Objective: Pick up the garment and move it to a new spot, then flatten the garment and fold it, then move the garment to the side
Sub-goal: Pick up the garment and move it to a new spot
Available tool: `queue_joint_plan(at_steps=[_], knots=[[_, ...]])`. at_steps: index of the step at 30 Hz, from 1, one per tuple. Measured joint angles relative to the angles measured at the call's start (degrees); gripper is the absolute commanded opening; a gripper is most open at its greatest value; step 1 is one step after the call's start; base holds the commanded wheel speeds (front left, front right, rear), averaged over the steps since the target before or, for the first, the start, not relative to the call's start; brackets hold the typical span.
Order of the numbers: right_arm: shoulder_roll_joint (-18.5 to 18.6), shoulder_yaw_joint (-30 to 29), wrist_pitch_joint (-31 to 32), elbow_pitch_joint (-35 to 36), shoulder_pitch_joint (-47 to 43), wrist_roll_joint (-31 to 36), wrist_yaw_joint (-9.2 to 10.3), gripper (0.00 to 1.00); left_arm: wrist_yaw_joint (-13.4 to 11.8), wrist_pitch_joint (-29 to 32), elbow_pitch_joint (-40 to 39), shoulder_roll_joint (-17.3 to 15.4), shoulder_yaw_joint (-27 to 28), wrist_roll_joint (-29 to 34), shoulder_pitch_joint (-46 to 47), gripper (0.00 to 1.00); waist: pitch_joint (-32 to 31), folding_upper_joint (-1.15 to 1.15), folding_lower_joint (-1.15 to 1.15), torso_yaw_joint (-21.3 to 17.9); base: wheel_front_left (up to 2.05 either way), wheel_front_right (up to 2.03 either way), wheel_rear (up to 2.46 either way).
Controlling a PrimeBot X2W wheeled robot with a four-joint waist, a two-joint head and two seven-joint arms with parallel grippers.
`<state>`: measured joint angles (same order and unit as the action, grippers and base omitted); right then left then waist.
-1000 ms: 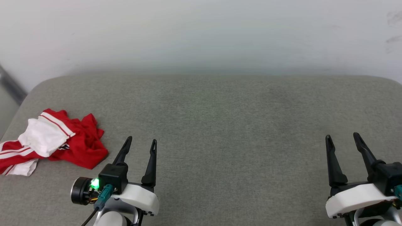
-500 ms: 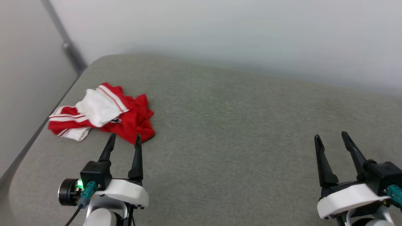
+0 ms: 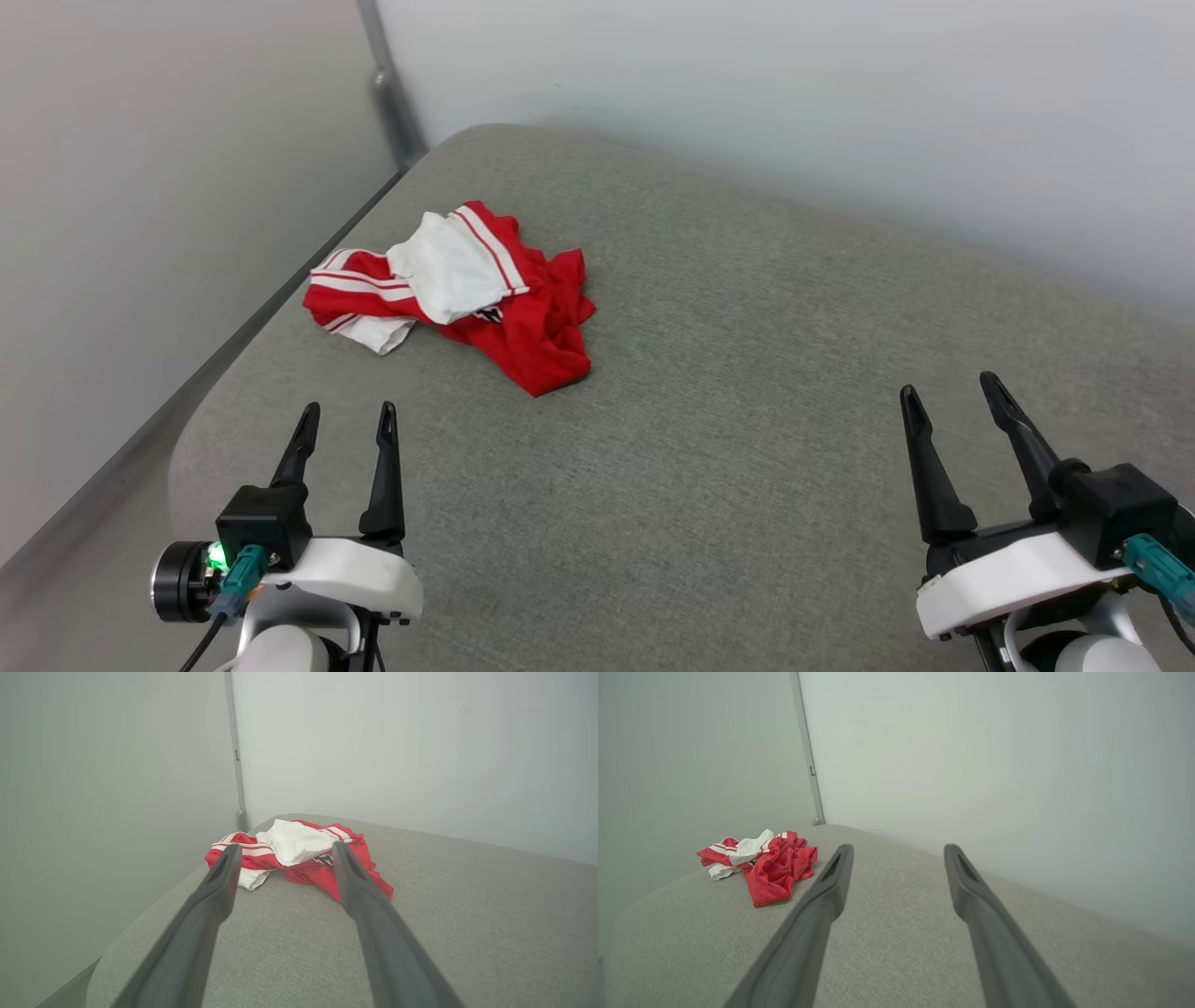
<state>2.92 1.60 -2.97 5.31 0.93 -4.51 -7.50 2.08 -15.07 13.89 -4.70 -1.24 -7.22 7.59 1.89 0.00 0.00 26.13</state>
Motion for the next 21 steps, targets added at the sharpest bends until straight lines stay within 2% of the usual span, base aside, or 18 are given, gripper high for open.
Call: queue_joint_plan(at_steps=[9, 16, 21], knots=[[0.0, 0.8, 0.0, -0.2, 0.5, 0.6, 0.00, 1.00, 0.4, 0.0, 0.0, -0.2, 0.8, 0.4, 0.0, 1.00, 0.5, 0.00, 0.00, 1.6, 0.00, 0.00, 0.00], [0.0, 1.6, 0.6, 0.4, 1.4, 1.6, 0.00, 1.00, 0.2, 0.0, 0.8, -0.8, 1.8, 0.5, 2.9, 1.00, 1.6, 0.00, 0.00, -0.1, 0.00, 0.00, 0.00], [0.0, 2.3, 1.8, 1.6, 2.9, 3.1, 0.00, 1.00, 0.8, 0.0, 3.2, -2.3, 2.7, -0.5, 9.8, 1.00, 3.5, 0.00, 0.00, -2.3, 0.00, 0.00, 0.00]])
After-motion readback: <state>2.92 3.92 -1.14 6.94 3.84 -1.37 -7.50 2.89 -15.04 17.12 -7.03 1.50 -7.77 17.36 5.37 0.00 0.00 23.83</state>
